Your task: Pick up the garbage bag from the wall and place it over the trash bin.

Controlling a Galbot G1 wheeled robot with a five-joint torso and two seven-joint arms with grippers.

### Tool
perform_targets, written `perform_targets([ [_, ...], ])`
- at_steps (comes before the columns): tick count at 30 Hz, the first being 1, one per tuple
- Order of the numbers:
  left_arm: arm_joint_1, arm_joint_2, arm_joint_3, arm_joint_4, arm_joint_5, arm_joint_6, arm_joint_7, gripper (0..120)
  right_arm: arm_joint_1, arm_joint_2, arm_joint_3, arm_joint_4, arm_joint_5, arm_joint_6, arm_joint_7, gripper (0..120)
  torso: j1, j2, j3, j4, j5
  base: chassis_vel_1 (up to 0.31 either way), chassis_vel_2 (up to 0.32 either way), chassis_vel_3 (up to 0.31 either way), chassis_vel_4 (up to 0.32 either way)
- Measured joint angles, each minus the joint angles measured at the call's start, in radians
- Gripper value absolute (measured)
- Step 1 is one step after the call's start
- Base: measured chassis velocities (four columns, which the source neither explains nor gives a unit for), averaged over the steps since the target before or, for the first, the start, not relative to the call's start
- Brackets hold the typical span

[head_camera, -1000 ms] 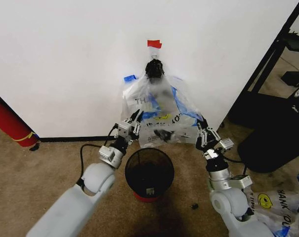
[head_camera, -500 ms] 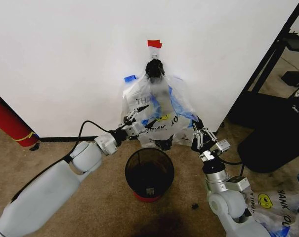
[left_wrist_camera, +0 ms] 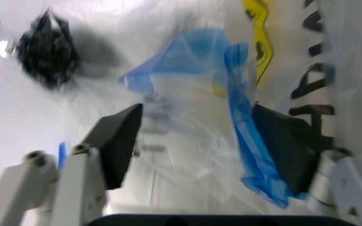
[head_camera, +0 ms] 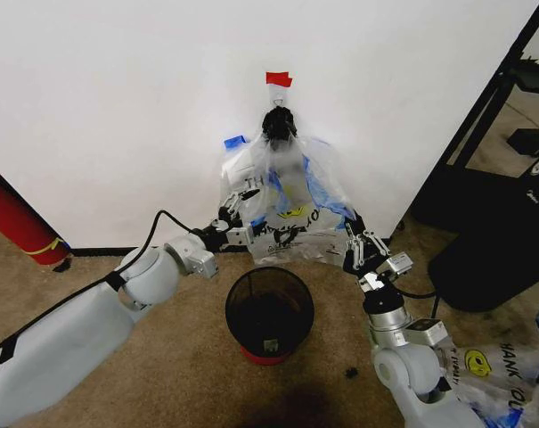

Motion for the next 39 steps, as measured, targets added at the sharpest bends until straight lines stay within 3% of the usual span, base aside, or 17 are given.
perform_targets([
  [6,0.033,0.032,-0.016,-0.031,-0.077,0.058,0.007,39,-0.005,0.006,0.000,0.001,-0.008,0.000,-0.001,0,0.000,0.000,0.000,0.0000,0.0000,0.000,0.000,0.000,0.000],
  [11,0.047,0.053,-0.024,-0.051,-0.148,0.089,0.041,25,-0.009,0.003,0.006,0.003,-0.009,0.000,-0.001,0,0.000,0.000,0.000,0.0000,0.0001,0.000,0.000,0.000,0.000],
  [18,0.089,0.035,-0.061,-0.071,-0.225,0.100,0.005,0,-0.016,0.000,0.016,0.017,-0.010,-0.001,0.001,0,0.000,0.000,0.000,-0.0001,0.0002,0.000,0.000,0.000,0.000],
  [23,0.156,-0.020,-0.108,-0.095,-0.351,0.077,-0.087,0,-0.027,-0.001,0.023,0.019,-0.016,0.001,0.007,0,0.000,0.000,0.000,0.0001,0.0003,0.000,0.000,0.000,0.000],
  [26,0.194,-0.091,-0.134,-0.119,-0.543,0.026,-0.174,0,-0.039,-0.007,0.029,0.019,-0.018,0.008,0.008,0,0.000,0.000,0.000,-0.0001,0.0001,0.000,0.000,0.000,0.000],
  [27,0.217,-0.127,-0.151,-0.138,-0.654,0.006,-0.210,0,-0.045,-0.014,0.031,0.019,-0.018,0.011,0.009,0,0.000,0.000,0.000,-0.0004,0.0002,0.000,0.000,0.000,0.000],
  [29,0.230,-0.143,-0.158,-0.148,-0.709,-0.003,-0.224,0,-0.048,-0.018,0.032,0.019,-0.018,0.012,0.009,0,0.000,0.000,0.000,-0.0004,0.0004,0.000,0.000,0.000,0.000],
  [31,0.291,-0.189,-0.183,-0.184,-0.886,-0.051,-0.255,0,-0.065,-0.039,0.039,0.028,-0.018,0.015,0.013,0,0.000,0.000,0.000,-0.0002,0.0003,0.000,0.000,0.000,0.000],
  [37,0.453,-0.274,-0.210,-0.222,-0.953,-0.124,-0.226,0,-0.090,-0.077,0.053,0.053,0.000,0.015,0.024,0,0.000,0.000,0.000,-0.0001,0.0003,0.000,0.000,0.000,0.000],
  [39,0.517,-0.344,-0.218,-0.232,-0.937,-0.141,-0.211,0,-0.098,-0.095,0.058,0.059,0.013,0.012,0.026,0,0.000,0.000,0.000,0.0001,0.0004,0.000,0.000,0.000,0.000],
])
